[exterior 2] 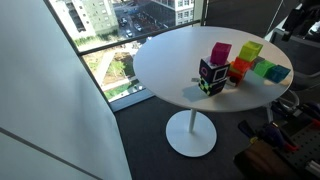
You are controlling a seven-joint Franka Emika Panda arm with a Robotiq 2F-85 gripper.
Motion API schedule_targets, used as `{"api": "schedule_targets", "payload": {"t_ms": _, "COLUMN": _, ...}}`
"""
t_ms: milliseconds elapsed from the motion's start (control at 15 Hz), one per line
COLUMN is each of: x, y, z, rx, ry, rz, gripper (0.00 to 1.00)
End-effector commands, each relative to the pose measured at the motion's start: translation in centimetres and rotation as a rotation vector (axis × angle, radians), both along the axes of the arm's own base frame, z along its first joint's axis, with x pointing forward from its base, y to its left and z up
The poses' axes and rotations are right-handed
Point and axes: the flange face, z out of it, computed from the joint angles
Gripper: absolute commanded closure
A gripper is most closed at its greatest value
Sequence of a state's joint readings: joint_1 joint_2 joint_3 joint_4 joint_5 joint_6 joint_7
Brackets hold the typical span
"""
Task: Pick up the blue block from the right side of the green block and move it to the front of the green block
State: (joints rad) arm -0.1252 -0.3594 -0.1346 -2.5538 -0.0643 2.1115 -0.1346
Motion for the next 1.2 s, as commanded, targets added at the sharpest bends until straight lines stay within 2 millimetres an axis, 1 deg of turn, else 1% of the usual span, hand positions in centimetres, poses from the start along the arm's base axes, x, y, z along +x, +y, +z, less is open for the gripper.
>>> {"api": "schedule_targets", "payload": {"t_ms": 0, "x": -0.7, "y": 0.3, "z": 2.0, "rx": -0.012, "ry": 0.04, "rz": -0.002, "gripper": 0.0}}
{"api": "schedule_targets", "payload": {"t_ms": 333, "x": -1.7, "y": 0.7, "z": 3.3, "rx": -0.004, "ry": 0.086, "rz": 0.0, "gripper": 0.0}}
{"api": "schedule_targets", "payload": {"t_ms": 867, "x": -2.2, "y": 0.8, "z": 5.1, "rx": -0.014, "ry": 0.0, "rz": 0.003, "gripper": 0.0}}
{"api": "schedule_targets", "payload": {"t_ms": 1133, "x": -2.1, "y": 0.6, "z": 5.4, "rx": -0.029, "ry": -0.021, "rz": 0.003, "gripper": 0.0}}
